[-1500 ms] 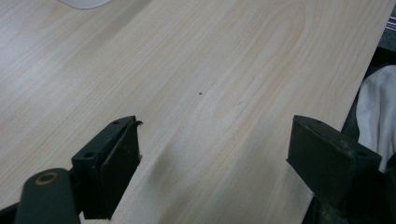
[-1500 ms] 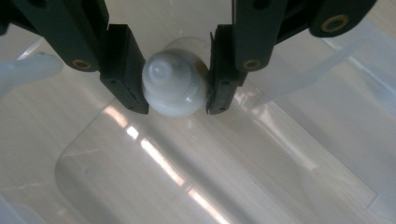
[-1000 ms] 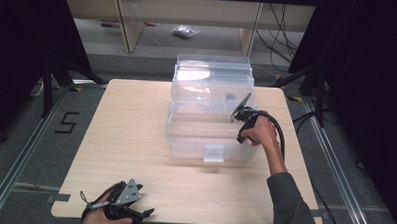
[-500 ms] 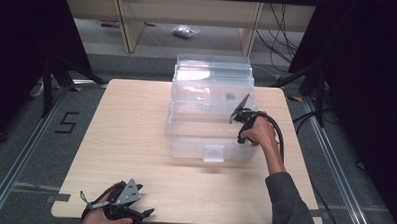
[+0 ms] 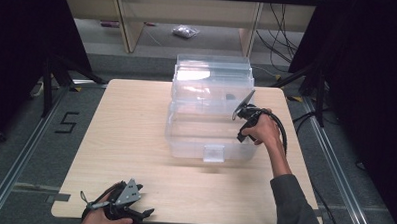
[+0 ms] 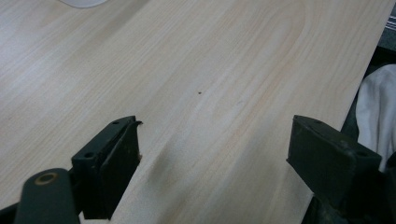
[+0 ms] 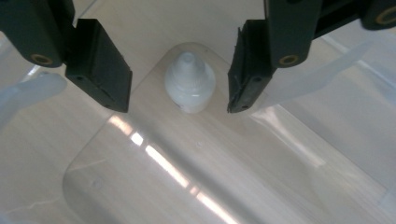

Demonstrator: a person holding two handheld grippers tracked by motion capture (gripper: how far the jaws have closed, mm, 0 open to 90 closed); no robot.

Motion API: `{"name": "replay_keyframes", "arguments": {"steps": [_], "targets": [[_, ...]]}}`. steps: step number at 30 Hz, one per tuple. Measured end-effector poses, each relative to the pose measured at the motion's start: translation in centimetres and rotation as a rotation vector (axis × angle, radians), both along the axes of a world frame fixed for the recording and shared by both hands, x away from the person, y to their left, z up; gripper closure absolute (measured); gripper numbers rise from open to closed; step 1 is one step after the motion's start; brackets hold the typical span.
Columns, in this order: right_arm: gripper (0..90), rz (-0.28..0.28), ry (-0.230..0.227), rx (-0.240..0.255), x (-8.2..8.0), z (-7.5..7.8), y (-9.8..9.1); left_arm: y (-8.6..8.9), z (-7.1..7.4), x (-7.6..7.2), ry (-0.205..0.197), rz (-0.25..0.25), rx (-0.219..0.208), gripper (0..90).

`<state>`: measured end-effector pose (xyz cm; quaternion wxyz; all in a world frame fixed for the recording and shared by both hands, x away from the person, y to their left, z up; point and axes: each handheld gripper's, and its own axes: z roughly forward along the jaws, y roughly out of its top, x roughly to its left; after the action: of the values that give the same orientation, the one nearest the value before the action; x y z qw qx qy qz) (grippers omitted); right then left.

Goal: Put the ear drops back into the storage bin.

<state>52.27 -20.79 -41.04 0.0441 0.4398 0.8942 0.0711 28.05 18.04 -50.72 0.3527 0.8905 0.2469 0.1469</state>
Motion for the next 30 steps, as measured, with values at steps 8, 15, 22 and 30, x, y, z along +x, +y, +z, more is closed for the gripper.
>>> {"name": "replay_keyframes", "arguments": {"steps": [8, 15, 22, 30], "targets": [[34.5, 0.037, -0.086, 0.026, -1.0, 1.8, 0.0, 0.0, -0.1, -0.1, 0.009, 0.008, -0.001, 16.3], [33.4, 0.079, -0.126, 0.067, -2.1, 2.8, -0.3, -0.1, -0.1, -0.1, 0.008, 0.008, -0.002, 16.3], [31.0, 0.066, -0.161, 0.130, -3.6, 3.5, -0.4, -0.1, -0.1, -0.1, 0.009, 0.009, -0.003, 16.3], [27.9, 0.090, -0.200, 0.165, -5.3, 3.9, -0.3, -0.1, -0.1, -0.1, 0.008, 0.010, -0.002, 16.3]]}}
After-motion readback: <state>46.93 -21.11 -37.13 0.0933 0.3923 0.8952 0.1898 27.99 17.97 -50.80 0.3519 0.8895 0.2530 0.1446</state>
